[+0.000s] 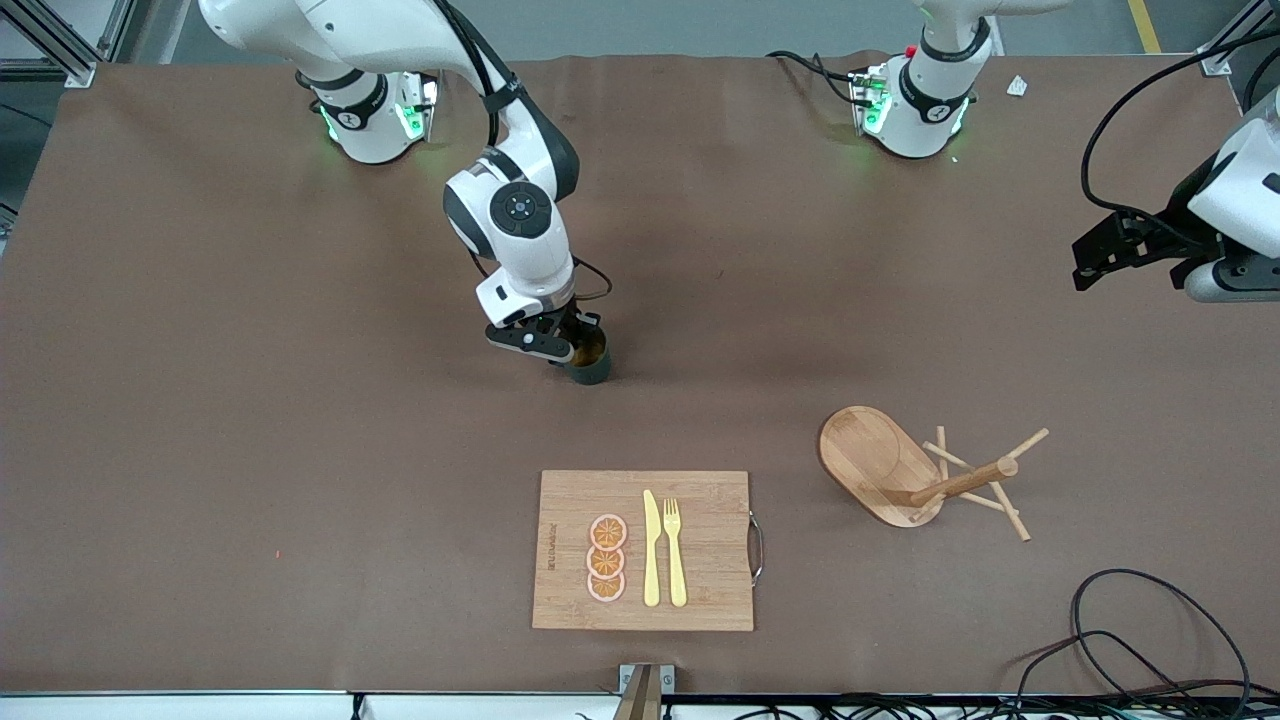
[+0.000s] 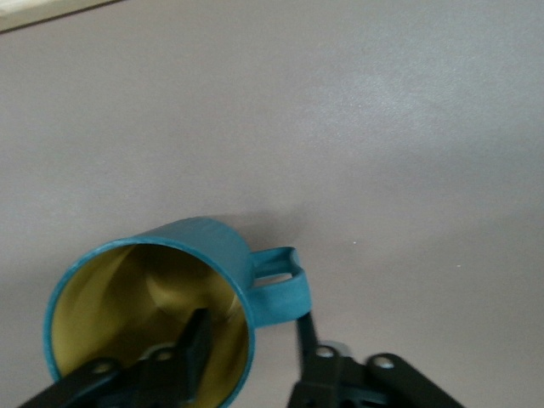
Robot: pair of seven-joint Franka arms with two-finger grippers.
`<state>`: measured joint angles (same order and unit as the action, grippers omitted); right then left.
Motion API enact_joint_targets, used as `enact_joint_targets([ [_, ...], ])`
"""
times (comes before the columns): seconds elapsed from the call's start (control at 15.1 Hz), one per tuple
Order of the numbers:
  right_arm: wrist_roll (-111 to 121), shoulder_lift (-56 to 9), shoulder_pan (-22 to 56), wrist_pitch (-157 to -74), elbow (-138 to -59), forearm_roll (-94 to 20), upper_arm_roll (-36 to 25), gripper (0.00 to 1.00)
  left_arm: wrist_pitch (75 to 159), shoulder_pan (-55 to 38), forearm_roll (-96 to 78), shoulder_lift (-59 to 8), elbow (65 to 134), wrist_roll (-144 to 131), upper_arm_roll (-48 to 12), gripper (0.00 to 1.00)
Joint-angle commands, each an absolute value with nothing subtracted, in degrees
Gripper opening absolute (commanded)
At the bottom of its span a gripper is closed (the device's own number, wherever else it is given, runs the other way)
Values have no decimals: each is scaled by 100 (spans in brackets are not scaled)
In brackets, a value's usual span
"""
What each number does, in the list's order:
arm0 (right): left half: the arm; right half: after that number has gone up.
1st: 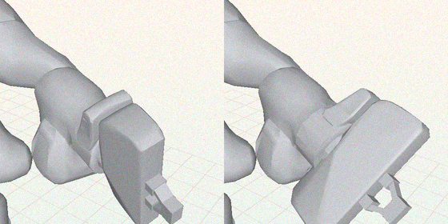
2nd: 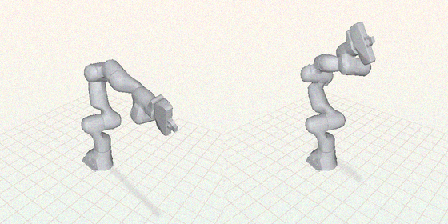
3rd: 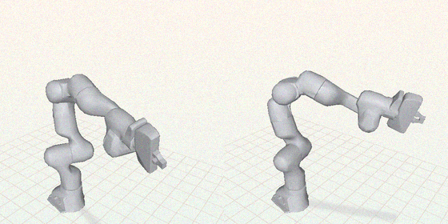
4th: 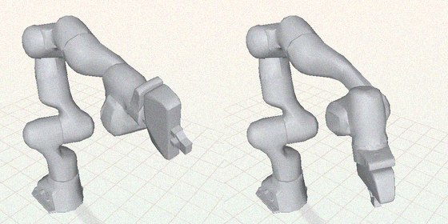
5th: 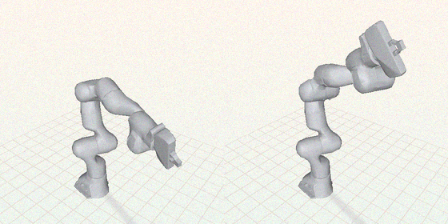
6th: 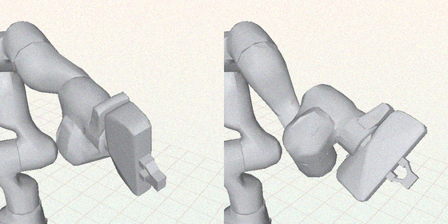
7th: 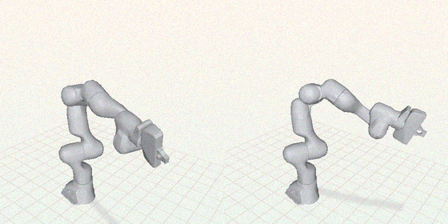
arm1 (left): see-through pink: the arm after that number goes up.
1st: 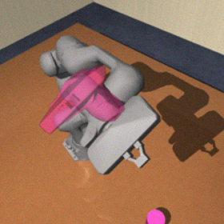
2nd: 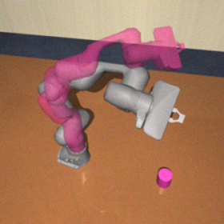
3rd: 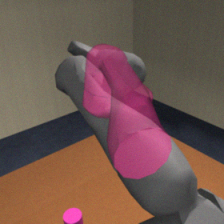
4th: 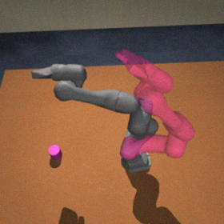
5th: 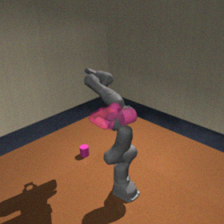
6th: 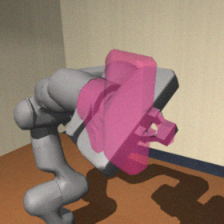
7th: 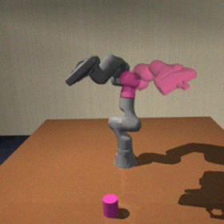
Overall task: Transfer cup from left to right arm and place
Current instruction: 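Grasp the teal mug rim with the right gripper while the left gripper withdraws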
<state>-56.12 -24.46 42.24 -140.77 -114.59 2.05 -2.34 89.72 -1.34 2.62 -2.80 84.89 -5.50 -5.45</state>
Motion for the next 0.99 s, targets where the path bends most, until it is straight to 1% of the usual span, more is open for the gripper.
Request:
enact_joint_targets([
  [0.0, -5467, -2443, 4193, -13993, -11443, 308, -246, 0, 8938, -97, 202, -149, 8596, -475, -580, 100],
  [0.2, -5519, -2312, 4017, -13677, -11443, 308, -272, 0, 8956, -88, 202, -167, 8596, -475, -589, 100],
  [0.33, -5781, -2032, 3842, -13509, -11496, 308, -290, 0, 8956, -88, 202, -167, 8596, -475, -589, 100],
  [0.66, -6723, -1504, 2920, -13184, -11662, 308, -290, 0, 8956, -44, 202, -193, 8587, -466, -589, 100],
  [0.93, -6549, -1065, 2138, -13315, -12189, 316, -281, 0, 8956, -35, 211, -185, 8569, -404, -580, 100],
])
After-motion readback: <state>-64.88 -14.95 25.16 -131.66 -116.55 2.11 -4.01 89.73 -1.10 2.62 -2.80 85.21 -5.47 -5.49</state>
